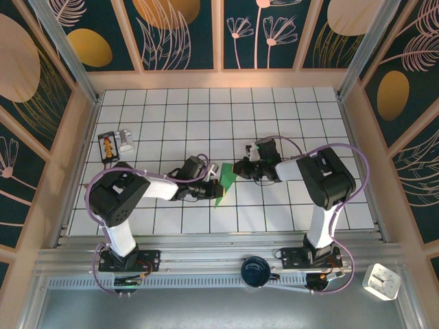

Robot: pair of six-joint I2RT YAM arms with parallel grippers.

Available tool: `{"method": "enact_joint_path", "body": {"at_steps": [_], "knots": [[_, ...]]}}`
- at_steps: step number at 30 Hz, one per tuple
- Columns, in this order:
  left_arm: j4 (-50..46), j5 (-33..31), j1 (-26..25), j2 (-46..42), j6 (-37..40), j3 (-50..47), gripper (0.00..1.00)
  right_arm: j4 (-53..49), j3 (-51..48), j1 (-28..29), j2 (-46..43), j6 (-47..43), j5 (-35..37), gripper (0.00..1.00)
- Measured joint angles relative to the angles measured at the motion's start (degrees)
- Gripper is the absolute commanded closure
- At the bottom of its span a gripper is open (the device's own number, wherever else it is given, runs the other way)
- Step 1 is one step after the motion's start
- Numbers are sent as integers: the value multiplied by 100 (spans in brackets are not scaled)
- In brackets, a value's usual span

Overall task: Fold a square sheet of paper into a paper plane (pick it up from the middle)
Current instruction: Fold the wing for the fifth time at the center of the table.

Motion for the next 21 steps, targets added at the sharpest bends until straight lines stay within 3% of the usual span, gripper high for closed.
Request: {"method": "enact_joint_path", "body": {"at_steps": [15,21], "knots": [[299,24,2,-42,101,-160,100,-358,479,-855,236,-216,46,94],[114,26,-15,-278,-90,-149,71,-732,529,-1165,-35,-334,385,89]]}}
